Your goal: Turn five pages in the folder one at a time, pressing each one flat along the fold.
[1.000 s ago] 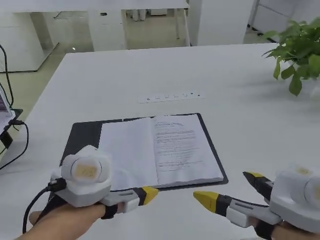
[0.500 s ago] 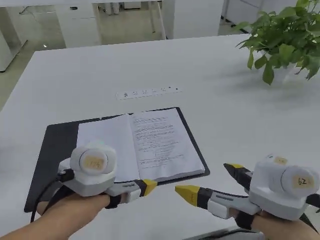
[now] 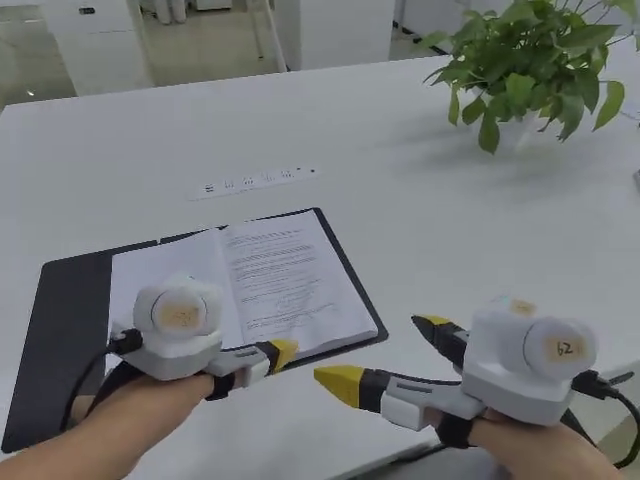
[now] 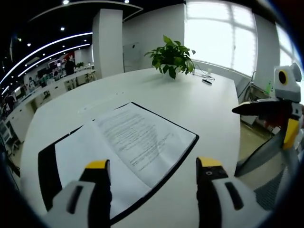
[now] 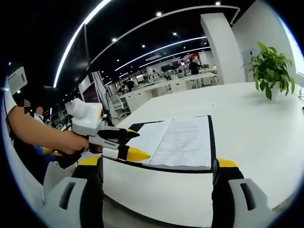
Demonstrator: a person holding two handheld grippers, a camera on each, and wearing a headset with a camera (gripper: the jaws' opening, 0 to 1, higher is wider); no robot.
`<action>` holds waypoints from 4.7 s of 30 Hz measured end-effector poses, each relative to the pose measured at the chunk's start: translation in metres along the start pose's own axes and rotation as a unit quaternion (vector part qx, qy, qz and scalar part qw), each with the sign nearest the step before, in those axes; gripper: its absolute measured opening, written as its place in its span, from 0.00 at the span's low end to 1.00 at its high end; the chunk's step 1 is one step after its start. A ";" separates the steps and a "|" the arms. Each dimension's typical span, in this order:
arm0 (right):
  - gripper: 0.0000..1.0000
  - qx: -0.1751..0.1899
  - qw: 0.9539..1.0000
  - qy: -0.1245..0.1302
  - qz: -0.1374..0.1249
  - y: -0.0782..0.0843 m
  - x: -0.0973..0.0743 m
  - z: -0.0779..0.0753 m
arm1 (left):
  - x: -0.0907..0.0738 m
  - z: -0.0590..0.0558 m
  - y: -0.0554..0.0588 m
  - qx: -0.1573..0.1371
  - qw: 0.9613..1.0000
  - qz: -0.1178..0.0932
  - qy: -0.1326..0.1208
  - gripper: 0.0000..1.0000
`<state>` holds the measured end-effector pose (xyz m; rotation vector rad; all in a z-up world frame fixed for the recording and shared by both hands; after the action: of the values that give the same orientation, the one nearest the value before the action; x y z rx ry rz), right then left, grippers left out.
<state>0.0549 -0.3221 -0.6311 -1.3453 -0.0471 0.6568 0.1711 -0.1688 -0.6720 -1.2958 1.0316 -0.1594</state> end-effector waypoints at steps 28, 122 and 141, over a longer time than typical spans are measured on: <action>0.94 0.029 0.999 0.033 -0.002 -0.002 0.004 -0.013 | 0.095 -0.023 0.001 0.033 0.999 0.000 0.028 0.51; 0.57 0.223 0.971 0.001 0.088 0.034 0.106 -0.031 | 0.116 -0.010 0.029 -0.106 0.989 -0.102 -0.018 0.01; 0.49 0.261 0.962 0.033 0.073 0.044 0.124 -0.056 | 0.117 -0.009 0.030 -0.105 0.989 -0.104 -0.017 0.02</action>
<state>0.1611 -0.3106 -0.7261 -0.8621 0.2674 0.6883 0.2181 -0.2378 -0.7593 -1.5922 0.9011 -0.1904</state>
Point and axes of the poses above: the centre of the closed fingertips' face, and the gripper's own axes: x roughly forward along the fingers, z roughly to its left, y roughly out of its underside, the point moved 6 cm from there along -x, roughly backward along the fingers, and after that the axes turned 3 degrees about -x, right-handed, at the moved point
